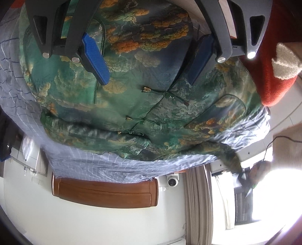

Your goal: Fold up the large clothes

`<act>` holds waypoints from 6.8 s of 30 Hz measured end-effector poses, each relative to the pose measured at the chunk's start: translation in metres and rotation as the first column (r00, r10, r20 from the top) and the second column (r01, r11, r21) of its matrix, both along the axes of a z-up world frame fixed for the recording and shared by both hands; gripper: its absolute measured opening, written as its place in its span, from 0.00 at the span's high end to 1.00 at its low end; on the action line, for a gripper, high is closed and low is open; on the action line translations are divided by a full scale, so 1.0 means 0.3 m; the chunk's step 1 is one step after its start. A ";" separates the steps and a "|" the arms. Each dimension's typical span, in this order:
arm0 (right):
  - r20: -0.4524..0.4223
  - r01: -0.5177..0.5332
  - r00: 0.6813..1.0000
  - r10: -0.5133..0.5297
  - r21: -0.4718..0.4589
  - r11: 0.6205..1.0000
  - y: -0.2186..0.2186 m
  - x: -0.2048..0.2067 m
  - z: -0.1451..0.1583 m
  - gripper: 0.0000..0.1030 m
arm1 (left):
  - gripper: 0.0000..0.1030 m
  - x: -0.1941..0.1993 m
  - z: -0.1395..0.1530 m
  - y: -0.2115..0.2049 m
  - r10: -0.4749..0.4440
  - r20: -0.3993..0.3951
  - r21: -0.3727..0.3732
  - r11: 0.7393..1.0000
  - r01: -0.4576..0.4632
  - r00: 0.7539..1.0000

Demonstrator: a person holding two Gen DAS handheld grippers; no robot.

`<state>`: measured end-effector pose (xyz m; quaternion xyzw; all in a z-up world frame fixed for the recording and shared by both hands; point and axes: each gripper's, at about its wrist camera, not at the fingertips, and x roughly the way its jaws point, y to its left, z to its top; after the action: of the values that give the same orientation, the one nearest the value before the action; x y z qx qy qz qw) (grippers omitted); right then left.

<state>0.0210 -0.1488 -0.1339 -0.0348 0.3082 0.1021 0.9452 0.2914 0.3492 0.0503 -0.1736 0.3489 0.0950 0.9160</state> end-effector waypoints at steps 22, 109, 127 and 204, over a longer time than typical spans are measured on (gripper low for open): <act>0.056 0.185 0.979 -0.196 0.161 0.969 -0.246 -0.072 0.069 0.18 | 0.32 0.044 -0.183 -1.337 -0.587 -0.142 0.012 0.804 0.594 0.797; -0.024 0.229 0.973 -0.229 -0.014 0.973 -0.192 0.029 -0.040 0.18 | 0.08 -0.744 -0.663 -0.876 -0.196 0.033 0.382 0.908 0.169 0.980; -0.012 0.211 0.977 -0.212 -0.027 0.977 -0.173 0.023 -0.037 0.18 | 0.08 -0.748 -0.652 -0.855 -0.149 0.049 0.377 0.918 0.120 0.988; -0.030 0.242 0.970 -0.243 -0.010 0.970 -0.224 0.015 -0.009 0.18 | 0.05 -0.670 -0.664 -0.756 -0.171 -0.240 0.229 0.947 0.227 0.956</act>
<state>0.0256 -0.2162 -0.1367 0.0017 0.3252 -0.0147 0.9455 0.0905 0.1224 -0.1489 -0.0071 0.4473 0.0638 0.8921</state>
